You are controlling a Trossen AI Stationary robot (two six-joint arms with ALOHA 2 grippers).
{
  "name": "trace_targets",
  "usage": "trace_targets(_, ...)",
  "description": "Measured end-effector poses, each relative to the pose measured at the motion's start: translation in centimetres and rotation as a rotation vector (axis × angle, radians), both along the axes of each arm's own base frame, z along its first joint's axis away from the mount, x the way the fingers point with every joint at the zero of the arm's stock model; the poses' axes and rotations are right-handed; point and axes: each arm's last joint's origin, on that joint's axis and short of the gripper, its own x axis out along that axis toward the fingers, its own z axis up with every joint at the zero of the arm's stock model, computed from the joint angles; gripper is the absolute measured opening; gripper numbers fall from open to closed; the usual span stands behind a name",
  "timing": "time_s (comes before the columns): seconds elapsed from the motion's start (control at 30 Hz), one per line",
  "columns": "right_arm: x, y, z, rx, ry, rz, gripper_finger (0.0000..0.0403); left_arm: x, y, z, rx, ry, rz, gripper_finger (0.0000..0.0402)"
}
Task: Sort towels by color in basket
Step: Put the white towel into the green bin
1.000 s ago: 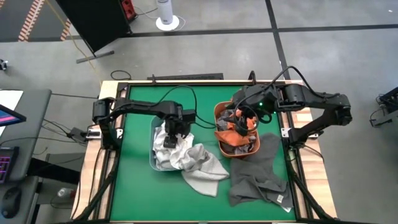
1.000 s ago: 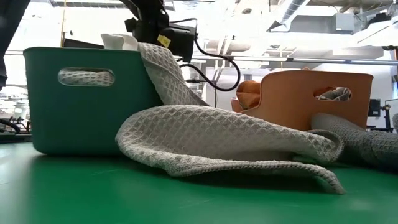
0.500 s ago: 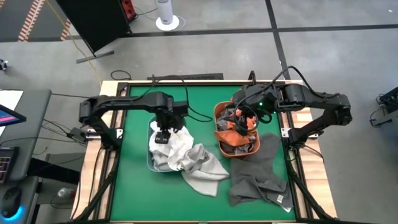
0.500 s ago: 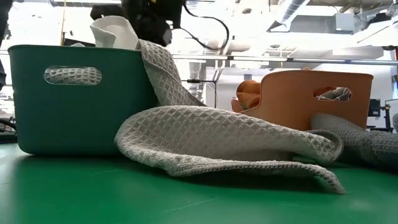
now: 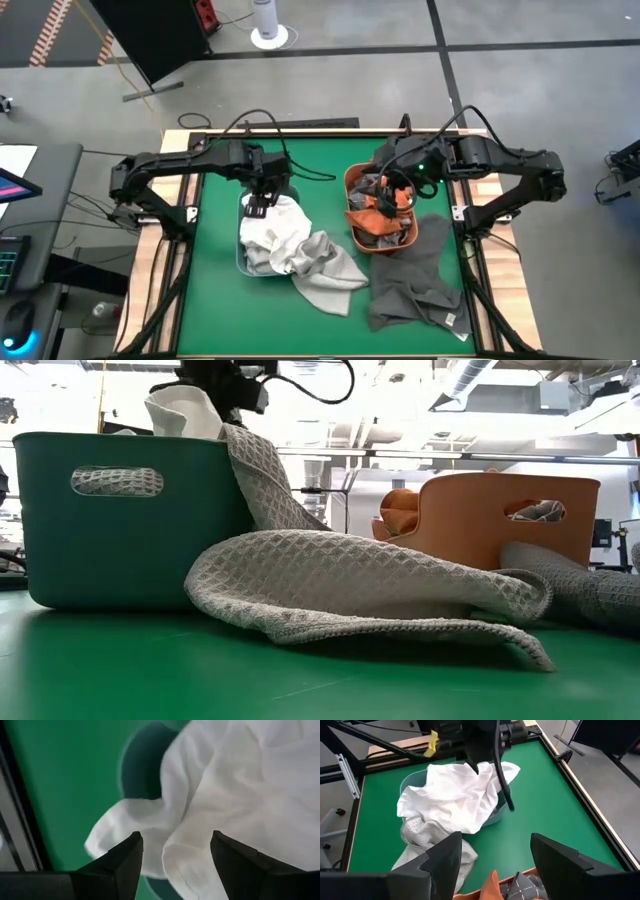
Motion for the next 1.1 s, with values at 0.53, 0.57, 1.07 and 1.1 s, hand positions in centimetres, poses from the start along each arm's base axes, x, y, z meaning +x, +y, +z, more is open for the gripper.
trace_targets(0.53,0.0,0.5,0.0,0.009,-0.003,0.013,0.0264,0.4,-1.5,-5.4,-0.071,-0.002,-0.198,0.0172)
trace_targets(0.57,0.0,0.5,0.0,0.009,-0.003,0.013,0.0264,0.3,-1.5,-5.6,-0.109,-0.007,-0.188,0.0165)
trace_targets(1.07,0.0,0.2,0.0,-0.006,-0.001,0.014,0.0264,-0.4,0.1,-6.6,-0.073,0.016,0.05,0.0112)
trace_targets(1.1,0.0,0.2,0.0,-0.006,-0.001,0.014,0.0264,-0.4,0.2,-6.2,-0.053,0.023,0.065,0.0112)
